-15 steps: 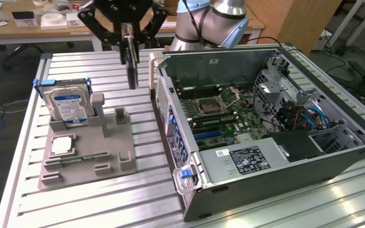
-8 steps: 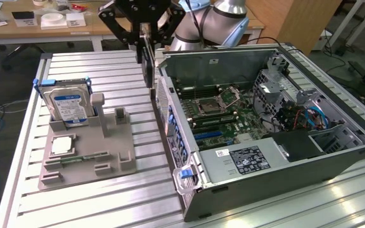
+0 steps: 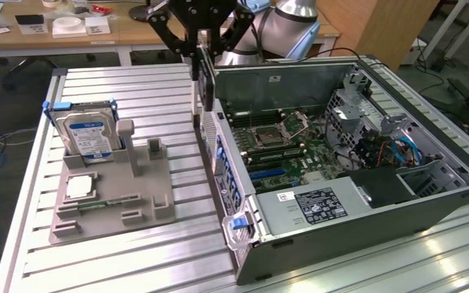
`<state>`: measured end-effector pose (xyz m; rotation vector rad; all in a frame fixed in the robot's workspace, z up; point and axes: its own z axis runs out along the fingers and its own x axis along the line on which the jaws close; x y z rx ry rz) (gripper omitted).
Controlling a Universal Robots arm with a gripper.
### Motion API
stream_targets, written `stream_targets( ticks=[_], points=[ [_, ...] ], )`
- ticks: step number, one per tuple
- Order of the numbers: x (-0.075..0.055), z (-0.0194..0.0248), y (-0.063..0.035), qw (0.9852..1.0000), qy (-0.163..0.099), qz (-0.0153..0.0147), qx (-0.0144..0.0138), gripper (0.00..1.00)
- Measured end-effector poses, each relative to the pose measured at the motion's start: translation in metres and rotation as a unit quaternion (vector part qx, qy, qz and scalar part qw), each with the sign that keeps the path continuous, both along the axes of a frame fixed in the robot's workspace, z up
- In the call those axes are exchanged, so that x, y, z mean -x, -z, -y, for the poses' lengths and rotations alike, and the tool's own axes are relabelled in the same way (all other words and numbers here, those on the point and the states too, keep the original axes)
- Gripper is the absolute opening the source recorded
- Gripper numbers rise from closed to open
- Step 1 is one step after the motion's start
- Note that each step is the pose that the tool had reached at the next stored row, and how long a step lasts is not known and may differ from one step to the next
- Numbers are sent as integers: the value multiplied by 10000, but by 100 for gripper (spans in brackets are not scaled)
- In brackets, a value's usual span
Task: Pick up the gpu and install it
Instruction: 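Pick up the gpu and move the gpu toward the slot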
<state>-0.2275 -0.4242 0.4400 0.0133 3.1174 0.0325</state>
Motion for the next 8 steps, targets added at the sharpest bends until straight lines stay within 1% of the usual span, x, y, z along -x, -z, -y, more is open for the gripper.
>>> stream_targets(
  ticks=[8],
  points=[
    [-205, 0, 0, 10000, 0, 0, 0, 28]
  ],
)
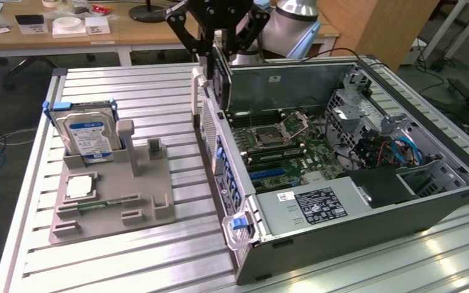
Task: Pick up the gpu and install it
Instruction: 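Pick up the gpu and move the gpu toward the slot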
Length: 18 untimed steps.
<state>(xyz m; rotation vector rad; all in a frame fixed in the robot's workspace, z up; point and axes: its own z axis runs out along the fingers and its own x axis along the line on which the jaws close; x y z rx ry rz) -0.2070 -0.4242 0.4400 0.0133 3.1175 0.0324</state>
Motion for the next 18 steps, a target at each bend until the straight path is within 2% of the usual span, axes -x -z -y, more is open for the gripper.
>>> stream_targets(
  ticks=[8, 18],
  points=[
    [-176, 0, 4, 10000, 0, 0, -1, 28],
    [-226, 0, 6, 10000, 0, 0, -1, 28]
  ],
)
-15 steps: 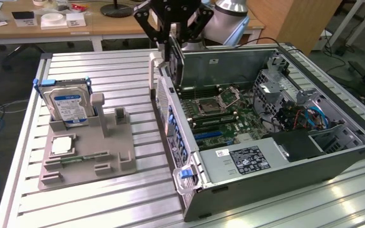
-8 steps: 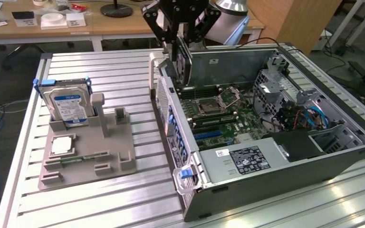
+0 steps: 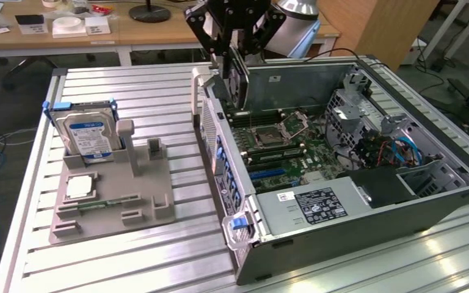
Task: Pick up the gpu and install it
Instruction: 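Pick up the gpu and move the gpu toward the slot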
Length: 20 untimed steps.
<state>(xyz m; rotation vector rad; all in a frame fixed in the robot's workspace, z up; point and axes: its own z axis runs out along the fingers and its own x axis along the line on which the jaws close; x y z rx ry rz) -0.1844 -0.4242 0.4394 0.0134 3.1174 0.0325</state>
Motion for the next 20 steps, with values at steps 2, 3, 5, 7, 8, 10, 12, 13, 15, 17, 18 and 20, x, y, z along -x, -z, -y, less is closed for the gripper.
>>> stream_targets(
  ticks=[2, 3, 5, 7, 8, 10, 12, 13, 15, 17, 18, 20],
  points=[
    [0, 0, 0, 10000, 0, 0, 0, 28],
    [0, 0, 0, 10000, 0, 0, 0, 28],
    [0, 0, 0, 10000, 0, 0, 0, 28],
    [-1, 0, 0, 10000, 0, 0, 0, 28],
    [-6, 0, 0, 10000, -1, 0, 0, 28],
    [-28, 0, 0, 10000, 0, 0, 0, 28],
    [-57, 0, 0, 10000, 0, 0, 0, 28],
    [-75, 0, 0, 10000, 0, 0, 0, 28],
    [-114, 0, 0, 10000, 0, 0, 0, 28],
    [-152, 0, 0, 10000, 0, 0, 0, 28],
    [-172, 0, 0, 10000, -1, 0, 0, 28],
    [-209, 0, 0, 10000, 0, 0, 0, 28]
  ],
)
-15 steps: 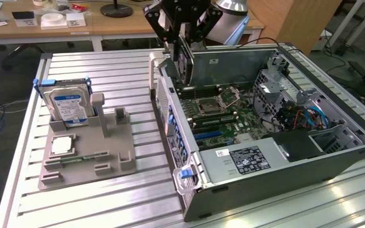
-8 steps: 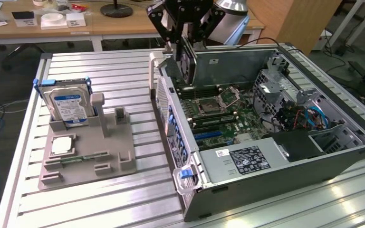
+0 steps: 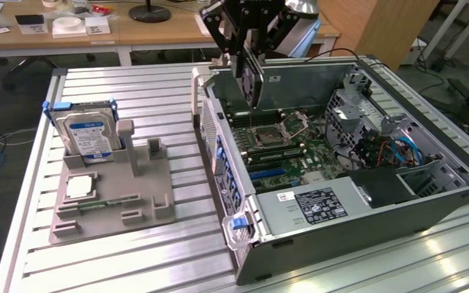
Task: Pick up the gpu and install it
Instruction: 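Pick up the gpu and move the gpu toward the slot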
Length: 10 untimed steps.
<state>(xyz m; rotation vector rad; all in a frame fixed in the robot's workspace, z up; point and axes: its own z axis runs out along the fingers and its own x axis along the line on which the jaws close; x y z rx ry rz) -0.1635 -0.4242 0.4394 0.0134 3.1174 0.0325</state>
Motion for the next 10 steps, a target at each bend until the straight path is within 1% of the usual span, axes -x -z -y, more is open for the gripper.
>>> stream_targets(
  ticks=[4, 10],
  points=[
    [-88, 0, 0, 10000, -1, 0, 0, 28],
    [-185, 0, 0, 10000, 0, 0, 0, 28]
  ],
)
